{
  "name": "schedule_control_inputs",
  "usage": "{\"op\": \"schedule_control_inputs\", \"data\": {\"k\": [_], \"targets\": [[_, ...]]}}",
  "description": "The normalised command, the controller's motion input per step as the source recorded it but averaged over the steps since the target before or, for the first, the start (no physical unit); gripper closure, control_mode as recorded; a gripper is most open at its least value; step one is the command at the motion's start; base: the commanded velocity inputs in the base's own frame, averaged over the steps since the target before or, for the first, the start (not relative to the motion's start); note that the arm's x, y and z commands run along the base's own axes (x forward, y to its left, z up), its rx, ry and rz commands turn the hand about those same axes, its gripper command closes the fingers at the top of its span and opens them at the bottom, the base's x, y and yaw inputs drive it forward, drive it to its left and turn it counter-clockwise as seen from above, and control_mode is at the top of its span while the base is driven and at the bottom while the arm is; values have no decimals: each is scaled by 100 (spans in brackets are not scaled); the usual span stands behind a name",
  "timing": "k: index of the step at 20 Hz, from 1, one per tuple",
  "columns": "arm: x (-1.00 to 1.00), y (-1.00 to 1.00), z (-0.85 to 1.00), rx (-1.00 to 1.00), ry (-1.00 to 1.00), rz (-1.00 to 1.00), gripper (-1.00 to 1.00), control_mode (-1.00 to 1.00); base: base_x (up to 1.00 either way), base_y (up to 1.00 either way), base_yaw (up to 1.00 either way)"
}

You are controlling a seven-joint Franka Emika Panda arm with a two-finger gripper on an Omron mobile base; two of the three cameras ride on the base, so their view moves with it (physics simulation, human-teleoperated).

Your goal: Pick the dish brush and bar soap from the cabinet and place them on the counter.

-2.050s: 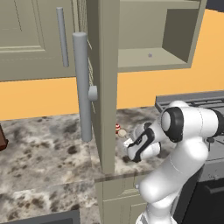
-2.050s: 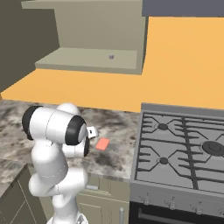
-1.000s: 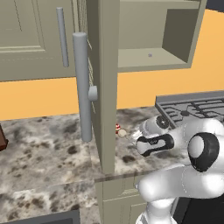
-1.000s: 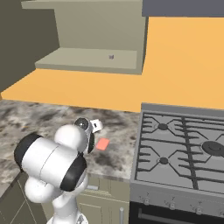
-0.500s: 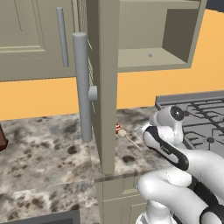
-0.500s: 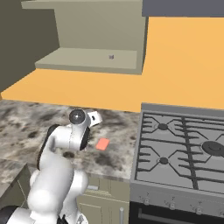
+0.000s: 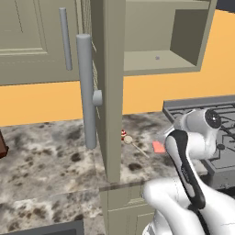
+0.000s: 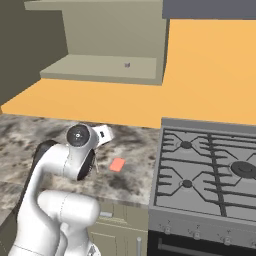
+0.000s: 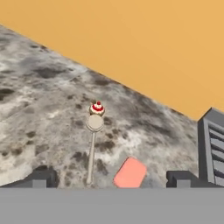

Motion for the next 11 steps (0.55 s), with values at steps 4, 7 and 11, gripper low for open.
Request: {"op": "schedule_control_inputs", "data": {"k": [4, 7, 11], "targets": [[-77, -23, 69, 0, 0, -2, -100, -100, 0, 0, 0], [-78, -25, 57, 0, 0, -2, -100, -100, 0, 0, 0], [-90, -22, 37, -2, 0, 0, -100, -100, 0, 0, 0]]}}
